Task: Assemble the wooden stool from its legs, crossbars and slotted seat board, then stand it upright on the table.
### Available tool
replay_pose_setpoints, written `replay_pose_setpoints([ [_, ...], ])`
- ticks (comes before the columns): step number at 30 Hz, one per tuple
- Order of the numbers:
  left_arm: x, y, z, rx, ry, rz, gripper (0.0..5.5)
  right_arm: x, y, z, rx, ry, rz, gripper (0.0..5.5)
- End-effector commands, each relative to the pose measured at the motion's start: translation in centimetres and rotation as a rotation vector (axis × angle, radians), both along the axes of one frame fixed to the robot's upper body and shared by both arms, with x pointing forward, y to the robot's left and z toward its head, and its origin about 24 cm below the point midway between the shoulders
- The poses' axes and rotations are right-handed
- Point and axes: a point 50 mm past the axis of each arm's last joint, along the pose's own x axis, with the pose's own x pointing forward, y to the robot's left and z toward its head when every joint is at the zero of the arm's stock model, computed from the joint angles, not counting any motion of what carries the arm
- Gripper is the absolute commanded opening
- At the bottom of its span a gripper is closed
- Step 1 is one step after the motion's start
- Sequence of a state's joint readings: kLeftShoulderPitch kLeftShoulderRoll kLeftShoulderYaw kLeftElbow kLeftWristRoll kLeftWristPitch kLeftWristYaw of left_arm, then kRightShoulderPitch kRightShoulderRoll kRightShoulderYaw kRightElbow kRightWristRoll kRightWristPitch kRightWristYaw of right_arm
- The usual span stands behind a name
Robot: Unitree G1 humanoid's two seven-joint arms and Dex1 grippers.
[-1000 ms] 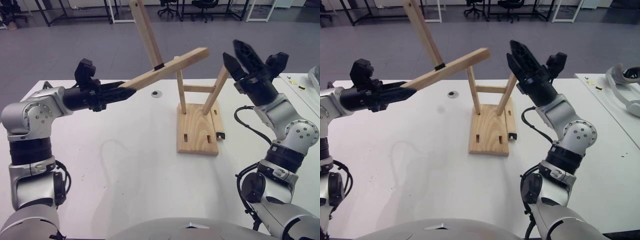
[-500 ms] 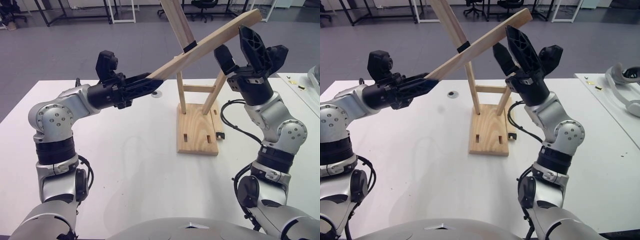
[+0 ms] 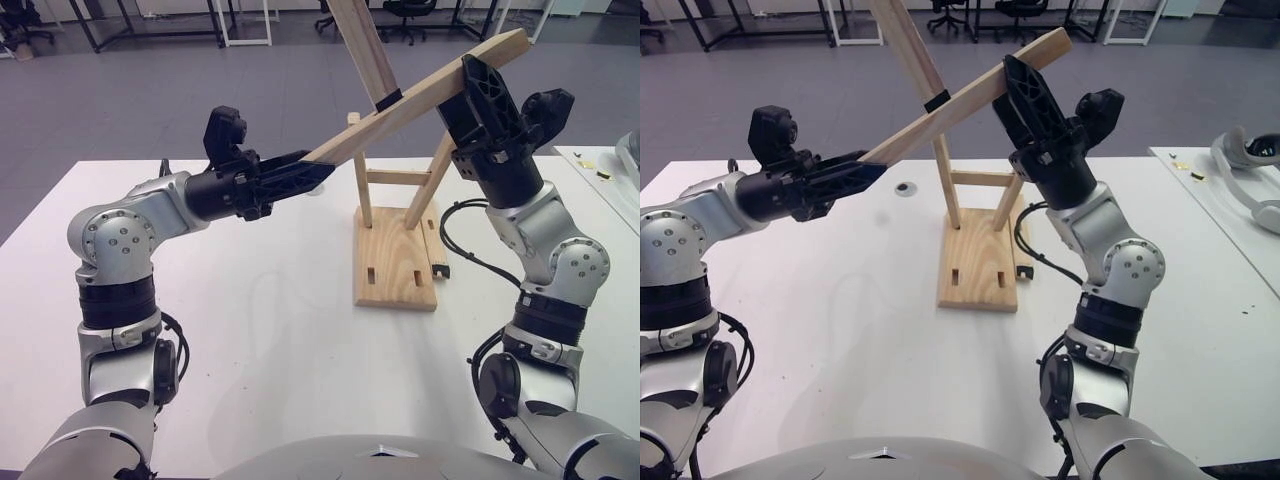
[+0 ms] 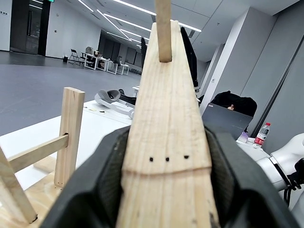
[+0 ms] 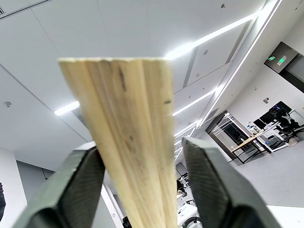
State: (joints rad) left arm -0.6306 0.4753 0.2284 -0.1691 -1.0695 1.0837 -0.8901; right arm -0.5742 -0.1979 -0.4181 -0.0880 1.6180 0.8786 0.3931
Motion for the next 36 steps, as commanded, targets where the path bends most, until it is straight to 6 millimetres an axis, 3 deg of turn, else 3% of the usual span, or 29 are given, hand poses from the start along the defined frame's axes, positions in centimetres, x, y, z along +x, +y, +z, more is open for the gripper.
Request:
replay_pose_setpoints([
  [1,-0.5,-0.2,-0.2,-0.002,0.003,-0.023,2.04,0.0,-0.2,0.3,0.009,-0.007,-0.006,2.12],
  [8,-0.3,-0.3,-1.0,0.006,0.029,0.006,2.04,0.2,-0.1,0.1,-0.007,0.002,-0.026,2.12],
  [9,-0.1,-0.3,-1.0,0.015,0.022,0.034,2.40,0.3,-0.1,0.0,-0.013,0.006,-0.033,2.12],
  [14,0.3,-0.2,-1.5,0.035,0.038,0.080,3.13,0.8,-0.2,-0.3,-0.083,0.019,-0.124,2.11],
  [20,-1.5,1.9,-4.9,0.179,0.095,0.102,3.31,1.1,-2.0,-0.1,-0.356,-0.094,-0.307,2.09],
  [25,-2.1,3.4,-7.8,0.288,0.058,0.256,3.31,0.9,-3.8,-0.8,-0.718,-0.197,-0.277,2.09],
  [28,-2.5,3.6,-8.3,0.228,-0.004,0.292,3.31,0.7,-4.8,-0.8,-0.871,-0.291,-0.200,2.09],
  [36,-2.7,4.1,-8.6,0.179,-0.013,0.289,3.31,0.4,-7.1,0.2,-0.919,-0.368,-0.071,2.09],
])
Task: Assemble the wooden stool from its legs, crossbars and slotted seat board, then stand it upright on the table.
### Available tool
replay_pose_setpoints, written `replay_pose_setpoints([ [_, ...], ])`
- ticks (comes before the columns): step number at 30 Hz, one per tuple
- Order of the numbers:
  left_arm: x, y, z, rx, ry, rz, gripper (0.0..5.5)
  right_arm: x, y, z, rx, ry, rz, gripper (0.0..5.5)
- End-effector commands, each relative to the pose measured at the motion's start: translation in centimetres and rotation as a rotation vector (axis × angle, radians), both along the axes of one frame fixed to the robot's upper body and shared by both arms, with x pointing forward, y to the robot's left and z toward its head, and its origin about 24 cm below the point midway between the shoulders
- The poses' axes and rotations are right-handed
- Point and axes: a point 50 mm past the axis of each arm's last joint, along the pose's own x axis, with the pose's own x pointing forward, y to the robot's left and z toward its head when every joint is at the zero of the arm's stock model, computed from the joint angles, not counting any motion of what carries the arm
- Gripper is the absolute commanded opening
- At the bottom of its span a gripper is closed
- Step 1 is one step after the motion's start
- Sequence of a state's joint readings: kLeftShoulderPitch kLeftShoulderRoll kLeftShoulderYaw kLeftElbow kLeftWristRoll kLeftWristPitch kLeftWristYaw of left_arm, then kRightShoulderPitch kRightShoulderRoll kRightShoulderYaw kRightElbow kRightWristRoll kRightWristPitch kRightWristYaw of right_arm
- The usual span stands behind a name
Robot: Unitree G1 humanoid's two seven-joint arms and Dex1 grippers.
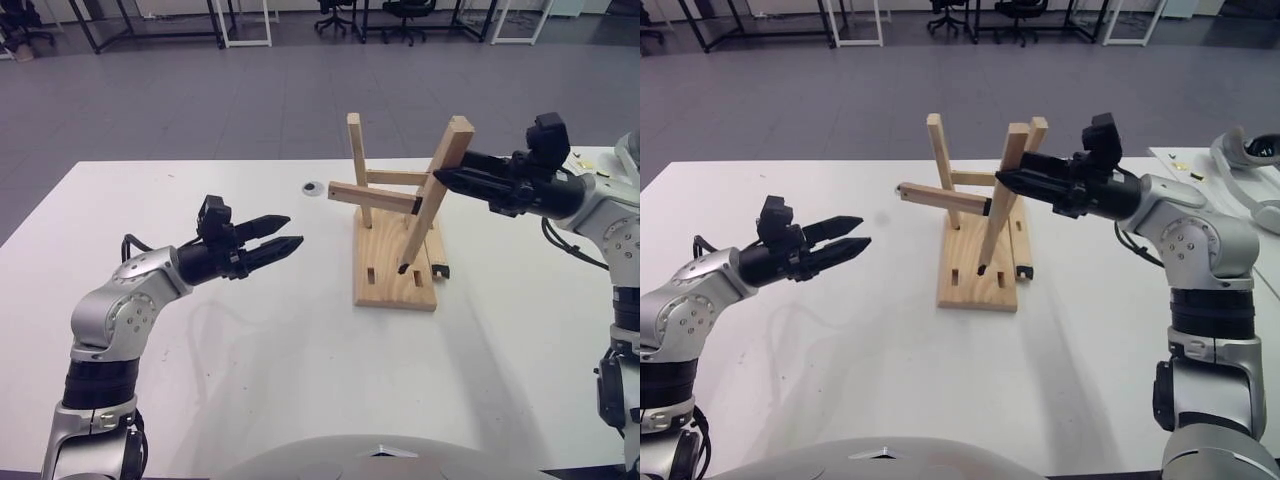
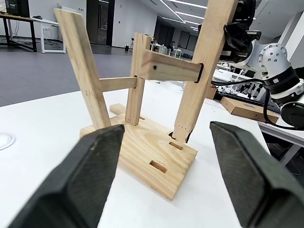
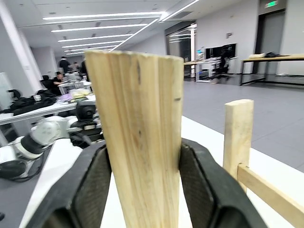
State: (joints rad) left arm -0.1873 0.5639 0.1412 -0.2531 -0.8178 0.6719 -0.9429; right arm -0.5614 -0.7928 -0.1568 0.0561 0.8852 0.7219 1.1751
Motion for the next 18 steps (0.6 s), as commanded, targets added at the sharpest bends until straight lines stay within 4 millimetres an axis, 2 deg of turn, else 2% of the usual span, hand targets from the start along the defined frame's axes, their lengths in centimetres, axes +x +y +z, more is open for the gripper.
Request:
replay_pose_setpoints([
  [1,-0.2,0.5,0.1,-0.013,-0.005,0.003,3.31,0.0,-0.5,1.6,-0.013,-0.055,0.030,2.09],
  [5,-0.1,0.5,0.4,-0.014,-0.021,-0.007,3.31,0.2,-1.0,0.9,-0.045,-0.064,0.035,2.09],
  [10,0.4,0.6,0.8,-0.001,-0.012,-0.022,3.31,0.4,-1.6,-1.3,-0.117,-0.066,0.006,2.09],
  [18,0.8,0.6,1.2,-0.004,-0.028,-0.028,3.31,0.3,-1.6,-3.4,-0.100,-0.051,-0.003,2.09],
])
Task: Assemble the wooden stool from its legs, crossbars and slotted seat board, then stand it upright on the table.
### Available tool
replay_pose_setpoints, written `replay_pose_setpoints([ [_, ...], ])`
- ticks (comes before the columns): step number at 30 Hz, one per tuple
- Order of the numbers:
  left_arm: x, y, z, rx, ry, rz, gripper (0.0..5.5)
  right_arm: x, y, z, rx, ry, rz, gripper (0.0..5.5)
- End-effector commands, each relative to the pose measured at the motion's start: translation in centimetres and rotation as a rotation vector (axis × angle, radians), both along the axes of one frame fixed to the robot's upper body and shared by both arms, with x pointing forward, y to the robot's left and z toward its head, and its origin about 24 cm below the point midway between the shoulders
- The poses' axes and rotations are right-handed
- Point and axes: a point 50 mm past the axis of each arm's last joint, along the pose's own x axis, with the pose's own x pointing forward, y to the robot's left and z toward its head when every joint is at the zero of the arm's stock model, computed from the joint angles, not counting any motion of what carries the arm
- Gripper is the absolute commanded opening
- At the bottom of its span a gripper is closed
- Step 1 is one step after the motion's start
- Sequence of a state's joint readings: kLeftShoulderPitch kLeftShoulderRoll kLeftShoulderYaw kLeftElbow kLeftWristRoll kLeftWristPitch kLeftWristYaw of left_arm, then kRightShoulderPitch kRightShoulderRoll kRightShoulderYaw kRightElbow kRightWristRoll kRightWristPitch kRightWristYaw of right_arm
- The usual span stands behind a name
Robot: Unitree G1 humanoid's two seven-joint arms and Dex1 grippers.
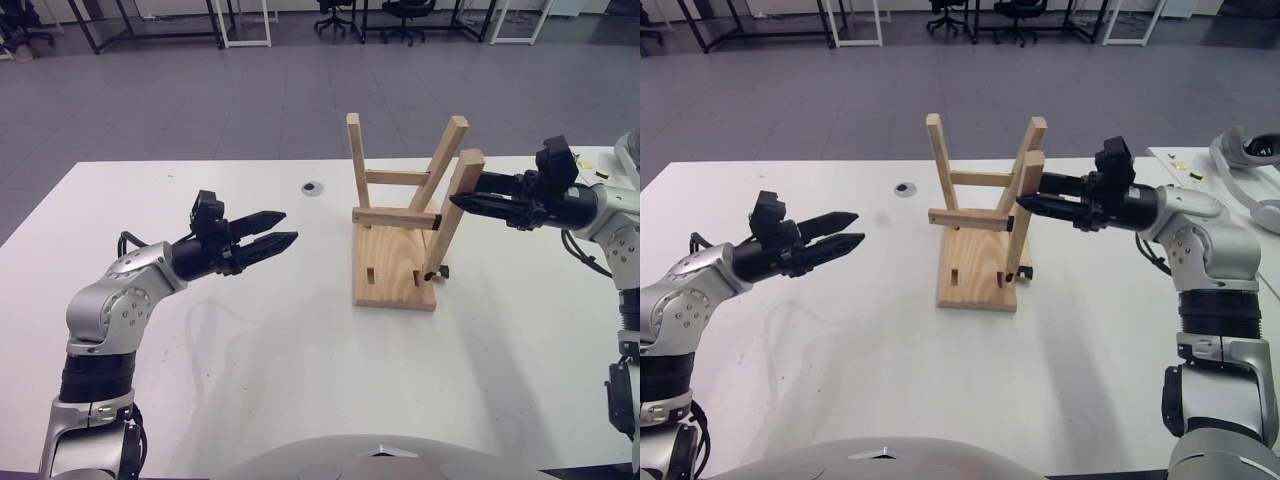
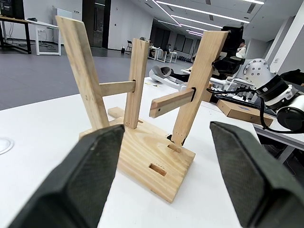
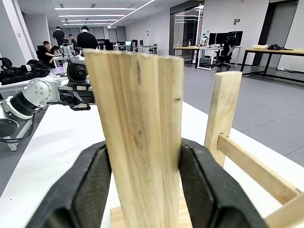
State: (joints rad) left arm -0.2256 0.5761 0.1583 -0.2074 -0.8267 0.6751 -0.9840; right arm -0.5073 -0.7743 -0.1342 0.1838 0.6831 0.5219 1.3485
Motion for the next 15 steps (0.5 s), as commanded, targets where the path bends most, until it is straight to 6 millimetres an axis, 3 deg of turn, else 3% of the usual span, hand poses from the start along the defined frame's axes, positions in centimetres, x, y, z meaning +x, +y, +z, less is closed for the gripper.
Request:
replay_pose_setpoints([
  [1,0.32,0.03,0.60,0.014,-0.018,-0.014,3.31,-0.07,0.42,-0.35,0.012,-0.015,0.007,2.09],
  [9,0.23,-0.27,0.46,0.008,-0.017,-0.032,3.31,0.12,1.20,-0.51,0.013,-0.013,0.033,2.09],
  [15,0.20,-0.35,0.62,0.006,-0.018,-0.038,3.31,0.32,0.66,-1.02,-0.008,0.005,0.018,2.09],
])
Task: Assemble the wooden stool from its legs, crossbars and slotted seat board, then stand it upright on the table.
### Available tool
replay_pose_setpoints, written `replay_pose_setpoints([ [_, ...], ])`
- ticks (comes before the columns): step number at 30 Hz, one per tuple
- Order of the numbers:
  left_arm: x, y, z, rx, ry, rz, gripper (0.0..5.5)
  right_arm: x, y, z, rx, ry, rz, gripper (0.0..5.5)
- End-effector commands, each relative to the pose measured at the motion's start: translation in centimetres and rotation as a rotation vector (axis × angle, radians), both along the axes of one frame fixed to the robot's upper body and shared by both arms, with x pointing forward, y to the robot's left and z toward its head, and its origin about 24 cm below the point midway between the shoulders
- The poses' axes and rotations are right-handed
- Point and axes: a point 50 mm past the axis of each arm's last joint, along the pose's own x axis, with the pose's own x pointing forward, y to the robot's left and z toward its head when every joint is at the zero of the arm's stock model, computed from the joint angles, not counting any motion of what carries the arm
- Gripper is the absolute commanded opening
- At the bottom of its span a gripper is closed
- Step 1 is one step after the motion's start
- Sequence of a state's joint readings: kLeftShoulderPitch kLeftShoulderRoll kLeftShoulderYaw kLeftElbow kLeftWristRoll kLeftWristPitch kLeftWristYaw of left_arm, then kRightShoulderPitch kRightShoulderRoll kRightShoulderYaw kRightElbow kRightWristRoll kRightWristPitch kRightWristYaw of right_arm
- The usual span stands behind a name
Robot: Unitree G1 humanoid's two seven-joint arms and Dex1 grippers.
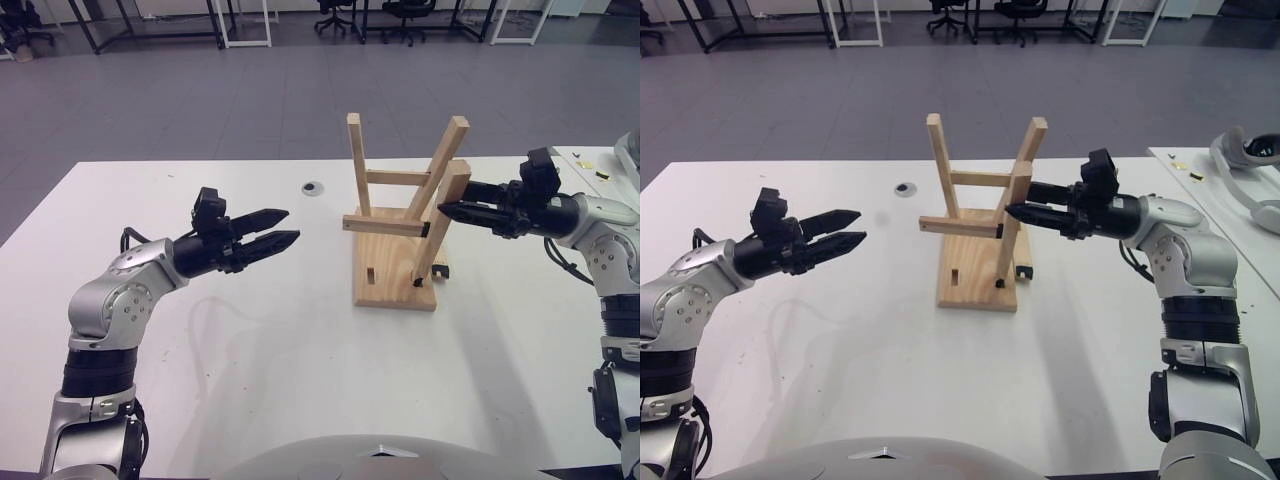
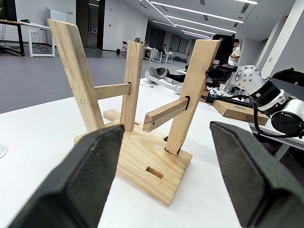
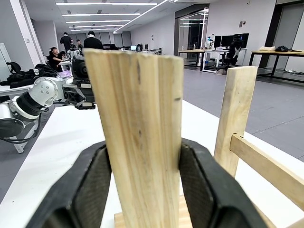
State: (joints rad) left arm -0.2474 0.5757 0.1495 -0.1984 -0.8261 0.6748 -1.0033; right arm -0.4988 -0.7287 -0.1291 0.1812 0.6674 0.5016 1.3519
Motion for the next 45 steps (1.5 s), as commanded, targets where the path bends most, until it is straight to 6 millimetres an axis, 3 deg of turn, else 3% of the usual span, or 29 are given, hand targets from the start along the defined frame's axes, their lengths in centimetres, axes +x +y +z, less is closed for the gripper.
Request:
replay_pose_setpoints([
  [1,0.0,-0.2,0.4,0.009,-0.007,-0.015,3.31,0.1,-0.2,-0.3,-0.034,0.014,0.000,2.09],
  [8,-0.1,-0.4,0.5,0.003,0.000,-0.031,3.31,-0.4,-0.9,0.1,-0.095,0.051,0.072,2.09],
  [14,-0.3,-0.7,0.4,-0.011,0.003,-0.030,3.31,0.4,-1.7,1.0,-0.136,0.048,0.091,2.09],
  [27,-0.9,-1.1,0.0,-0.029,0.003,-0.013,3.31,1.1,-1.4,3.4,-0.144,-0.007,0.161,2.08],
  [35,-0.9,-1.0,-0.1,-0.024,0.002,-0.020,3.31,2.0,-0.9,3.0,-0.082,-0.049,0.126,2.08],
  [45,-0.9,-0.9,-0.3,-0.027,0.007,-0.019,3.31,1.5,-1.4,2.8,-0.096,-0.031,0.126,2.07],
])
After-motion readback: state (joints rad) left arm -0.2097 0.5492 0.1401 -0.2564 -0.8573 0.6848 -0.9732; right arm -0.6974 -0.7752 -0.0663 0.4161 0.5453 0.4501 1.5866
